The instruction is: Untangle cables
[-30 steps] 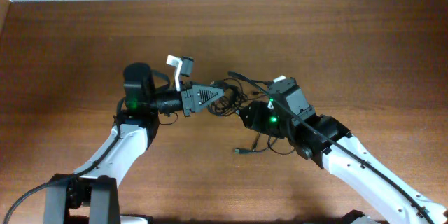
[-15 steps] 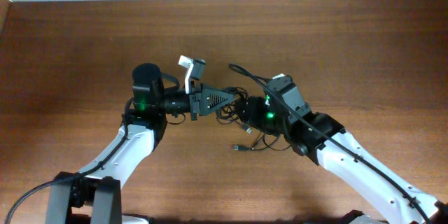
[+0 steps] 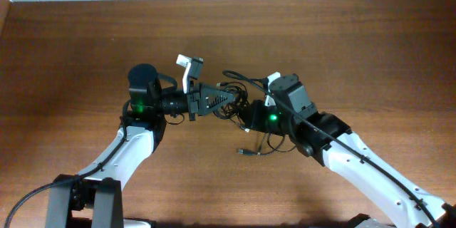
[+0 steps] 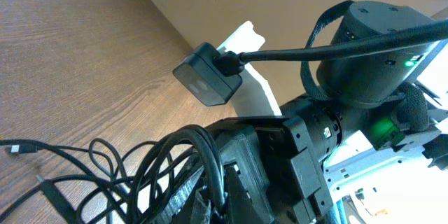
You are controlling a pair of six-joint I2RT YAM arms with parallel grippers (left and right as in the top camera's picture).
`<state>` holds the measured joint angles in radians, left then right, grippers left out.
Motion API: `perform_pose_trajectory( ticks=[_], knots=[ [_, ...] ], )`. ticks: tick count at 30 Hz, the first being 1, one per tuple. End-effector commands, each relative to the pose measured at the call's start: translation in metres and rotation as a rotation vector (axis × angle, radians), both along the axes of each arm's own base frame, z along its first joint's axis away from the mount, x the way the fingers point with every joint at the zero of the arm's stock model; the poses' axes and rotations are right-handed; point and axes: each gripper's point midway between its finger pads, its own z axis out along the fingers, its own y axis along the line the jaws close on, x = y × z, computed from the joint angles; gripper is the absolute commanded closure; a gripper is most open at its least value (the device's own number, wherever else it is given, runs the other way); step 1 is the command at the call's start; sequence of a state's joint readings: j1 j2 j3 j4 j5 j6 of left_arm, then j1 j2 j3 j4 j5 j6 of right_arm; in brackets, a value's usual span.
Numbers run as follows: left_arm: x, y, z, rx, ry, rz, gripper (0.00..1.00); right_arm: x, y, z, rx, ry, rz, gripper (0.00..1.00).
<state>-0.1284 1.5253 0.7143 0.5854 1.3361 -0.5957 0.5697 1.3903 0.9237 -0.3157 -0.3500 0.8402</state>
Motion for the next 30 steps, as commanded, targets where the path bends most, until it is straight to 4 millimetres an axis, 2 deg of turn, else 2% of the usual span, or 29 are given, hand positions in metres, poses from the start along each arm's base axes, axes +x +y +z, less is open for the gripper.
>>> perform_pose_trajectory(
  ticks=[1,4,10,13,17,20,23,26,30],
  knots=[
    [-0.005,0.0,0.008,-0.01,-0.011,-0.028,1.0,0.009,-0.018,0.005,-0.014,-0.022,-0.039,0.74],
    [-0.005,0.0,0.008,-0.01,-0.01,-0.029,1.0,0.022,-0.033,0.005,-0.021,-0.03,-0.098,0.54],
    [-0.009,-0.002,0.008,-0.015,0.007,-0.049,1.0,0.033,-0.039,0.008,-0.04,-0.072,-0.144,0.51],
    [-0.01,-0.002,0.009,-0.021,0.06,-0.057,1.0,0.037,-0.033,0.011,-0.014,-0.089,-0.134,0.47],
    [-0.01,-0.002,0.009,-0.024,0.1,-0.05,1.0,0.032,-0.022,0.011,-0.003,-0.09,-0.105,0.47],
    [-0.009,-0.002,0.012,-0.032,0.138,-0.049,1.0,0.04,-0.03,0.01,-0.034,-0.11,-0.169,0.42],
    [-0.012,-0.002,0.021,-0.049,0.151,-0.068,1.0,0.057,-0.039,0.015,-0.042,-0.149,-0.273,0.32],
    [-0.017,-0.002,0.033,-0.063,0.153,-0.102,1.0,0.071,-0.038,0.02,-0.029,-0.204,-0.303,0.27],
    [-0.026,-0.001,0.054,-0.08,0.103,-0.141,1.0,0.085,-0.032,0.017,-0.012,-0.237,-0.313,0.18]
  ],
)
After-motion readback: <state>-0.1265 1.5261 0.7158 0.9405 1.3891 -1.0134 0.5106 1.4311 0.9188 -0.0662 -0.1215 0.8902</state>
